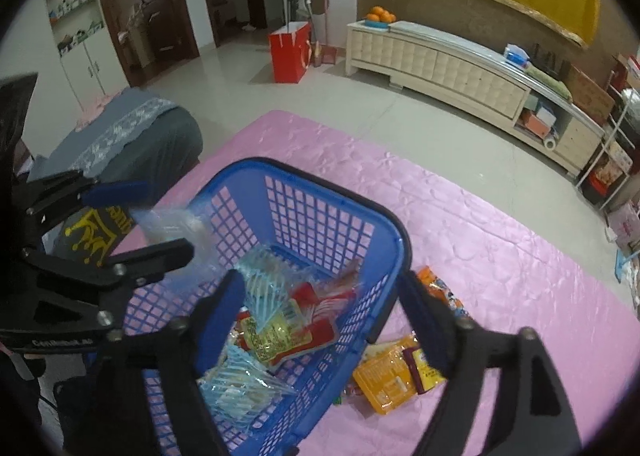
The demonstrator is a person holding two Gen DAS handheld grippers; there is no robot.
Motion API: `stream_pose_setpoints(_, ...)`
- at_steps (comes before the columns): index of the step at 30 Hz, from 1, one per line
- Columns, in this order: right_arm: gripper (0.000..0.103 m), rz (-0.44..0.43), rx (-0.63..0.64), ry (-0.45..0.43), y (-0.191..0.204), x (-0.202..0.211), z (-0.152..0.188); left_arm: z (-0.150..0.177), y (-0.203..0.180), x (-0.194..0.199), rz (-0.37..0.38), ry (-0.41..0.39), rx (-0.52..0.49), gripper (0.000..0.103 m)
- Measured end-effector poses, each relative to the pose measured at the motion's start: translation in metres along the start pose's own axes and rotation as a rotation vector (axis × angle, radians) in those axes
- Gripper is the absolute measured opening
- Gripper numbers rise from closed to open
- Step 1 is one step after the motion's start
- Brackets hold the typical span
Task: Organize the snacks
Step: 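Carry both bags over the blue basket and open both tools to drop them, then move both tools back toward the chip bag and gum tube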
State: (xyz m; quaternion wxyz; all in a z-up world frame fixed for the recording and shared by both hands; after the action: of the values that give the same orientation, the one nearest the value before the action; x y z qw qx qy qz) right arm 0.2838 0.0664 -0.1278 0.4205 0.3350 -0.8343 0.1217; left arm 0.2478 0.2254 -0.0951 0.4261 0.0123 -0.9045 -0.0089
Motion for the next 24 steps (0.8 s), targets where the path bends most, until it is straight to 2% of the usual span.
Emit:
stream_pose_setpoints(6, 0.087, 0.069, -0.001, -0.073, 0.002, 0.046, 0.010, 0.002, -0.019, 0.040, -0.008, -0.069, -0.011, 0.077)
stream_pose_setpoints(11, 0.087, 0.087, -0.058, -0.121, -0.009, 0.091, 0.028, 0.010, -0.050, 0.075, -0.027, -0.130, -0.038, 0.077)
stream_pose_setpoints(16, 0.087, 0.091, -0.086, -0.154, -0.016, 0.126, 0.048, 0.019, -0.085, 0.099, 0.020, -0.160, -0.047, 0.077)
stream_pose_setpoints(24, 0.087, 0.156, -0.086, -0.209, -0.024, 0.170, 0.080, 0.029, -0.135, 0.117, 0.065, -0.177, -0.078, 0.077)
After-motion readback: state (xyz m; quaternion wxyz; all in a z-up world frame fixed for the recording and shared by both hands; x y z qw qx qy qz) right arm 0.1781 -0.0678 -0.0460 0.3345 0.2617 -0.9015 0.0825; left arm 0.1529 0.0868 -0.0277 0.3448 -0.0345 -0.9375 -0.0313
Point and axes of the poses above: each gripper's, at about its wrist camera, not at the fingertips, and x roughly against the way its jaws point, y to its left, z to its underside, the point moved 2 cm from there along -x, roughly the way its jaws point, and after that the axes turned 5 degrees about -x, right-handed, at the moved point
